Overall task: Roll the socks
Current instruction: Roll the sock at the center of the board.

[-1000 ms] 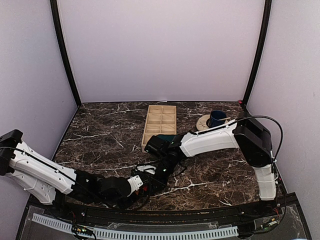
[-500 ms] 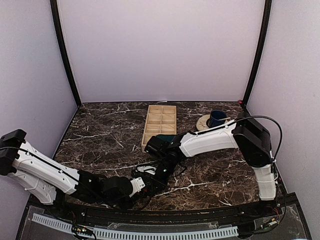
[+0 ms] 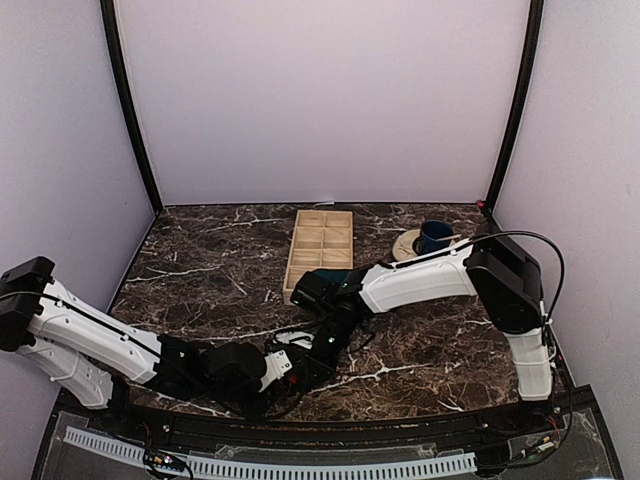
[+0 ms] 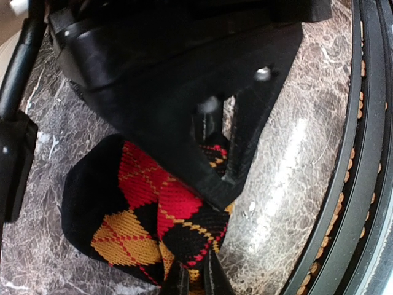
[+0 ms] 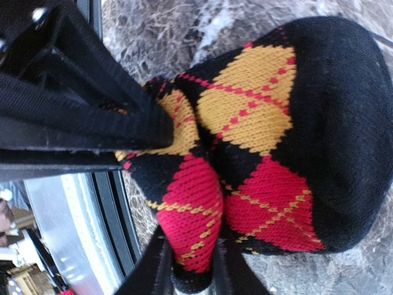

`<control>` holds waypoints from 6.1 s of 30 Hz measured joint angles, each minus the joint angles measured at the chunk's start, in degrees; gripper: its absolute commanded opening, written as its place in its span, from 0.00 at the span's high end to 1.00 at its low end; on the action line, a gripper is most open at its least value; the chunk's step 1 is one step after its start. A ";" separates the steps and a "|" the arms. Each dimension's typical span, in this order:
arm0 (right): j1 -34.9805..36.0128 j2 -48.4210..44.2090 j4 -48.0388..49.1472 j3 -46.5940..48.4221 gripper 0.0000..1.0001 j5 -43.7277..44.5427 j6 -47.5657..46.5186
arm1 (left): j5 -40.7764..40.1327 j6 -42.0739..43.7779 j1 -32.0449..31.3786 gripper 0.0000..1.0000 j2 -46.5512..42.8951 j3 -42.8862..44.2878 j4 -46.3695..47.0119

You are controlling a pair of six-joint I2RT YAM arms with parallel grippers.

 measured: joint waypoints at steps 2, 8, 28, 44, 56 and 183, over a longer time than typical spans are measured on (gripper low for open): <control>-0.22 0.00 0.15 -0.15 0.79 -0.20 0.04 | 1.44 -0.44 0.70 1.00 0.00 0.02 0.04; -1.09 -0.48 2.58 -2.14 0.72 -2.56 1.09 | 5.92 -2.10 3.37 1.00 0.00 0.07 0.35; -4.66 -7.63 14.93 -14.82 0.65 -3.98 7.17 | 24.04 -4.66 12.15 1.00 3.78 2.23 2.36; -6.27 -16.04 23.30 -24.83 0.64 3.21 10.16 | 42.86 -5.46 22.23 1.00 8.59 3.58 2.95; -3.15 -23.47 29.14 -31.63 0.64 16.28 7.13 | 54.62 -6.12 27.39 1.00 13.68 5.38 3.02; -5.64 -1.53 11.85 -5.33 0.96 -4.42 3.26 | 11.52 -6.16 18.84 0.52 -15.10 -0.72 -6.80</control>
